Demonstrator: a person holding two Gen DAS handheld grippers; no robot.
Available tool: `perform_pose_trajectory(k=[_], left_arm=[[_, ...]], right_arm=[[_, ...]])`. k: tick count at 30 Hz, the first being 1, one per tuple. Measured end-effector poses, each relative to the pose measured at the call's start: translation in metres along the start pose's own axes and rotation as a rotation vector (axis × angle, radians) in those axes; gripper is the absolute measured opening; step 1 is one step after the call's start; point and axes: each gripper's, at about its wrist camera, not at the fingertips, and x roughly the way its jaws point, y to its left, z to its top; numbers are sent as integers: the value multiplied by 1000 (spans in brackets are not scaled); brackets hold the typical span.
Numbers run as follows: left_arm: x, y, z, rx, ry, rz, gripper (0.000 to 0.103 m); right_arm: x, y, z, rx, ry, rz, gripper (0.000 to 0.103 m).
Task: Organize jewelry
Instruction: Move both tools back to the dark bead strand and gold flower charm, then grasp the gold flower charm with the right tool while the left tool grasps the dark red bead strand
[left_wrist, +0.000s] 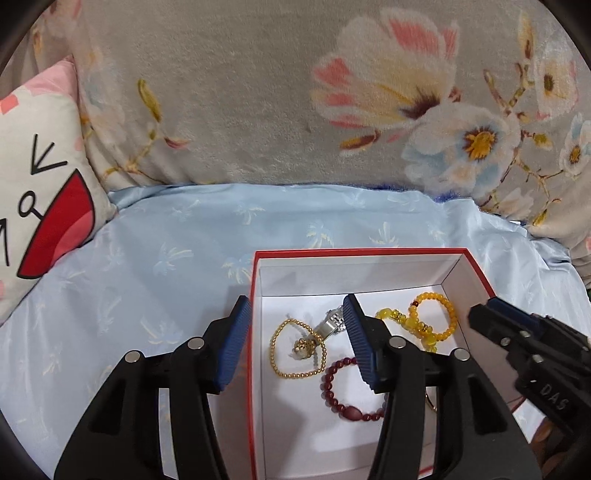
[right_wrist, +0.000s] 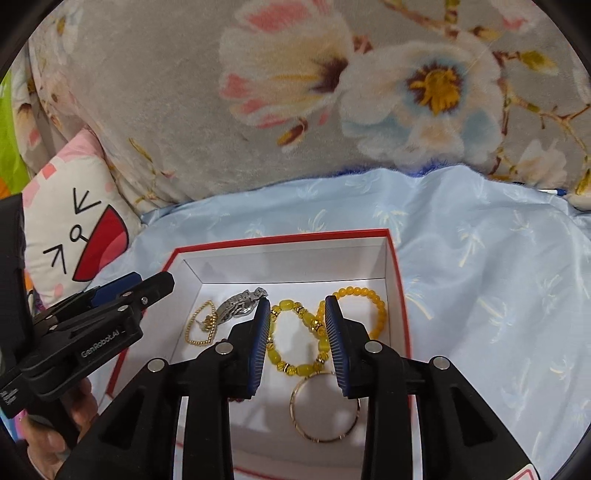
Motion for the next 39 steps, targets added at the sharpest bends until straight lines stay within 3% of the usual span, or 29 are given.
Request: perform_pose_trajectory(k=[7, 11, 14, 19, 30, 39], left_arm=[[-45, 0, -23, 25, -34, 50, 55], [-70, 1, -44, 17, -31, 53, 55], [-88, -1, -64, 32, -32, 70, 65], [-113, -4, -104, 54, -12, 60, 65], [-137, -17, -186, 9, 79, -3, 65], [-144, -27, -209, -8, 80, -1, 65]], right_arm=[[-60, 1, -21, -15, -59, 10, 36], [-89, 3, -45, -27, -71, 3, 37], [-107, 3, -68, -38, -66, -11, 37], [-134, -7, -110, 0, -41, -9, 37], [-160, -26, -191, 69, 44, -30, 37], [-154, -22, -219, 58, 80, -31, 37]])
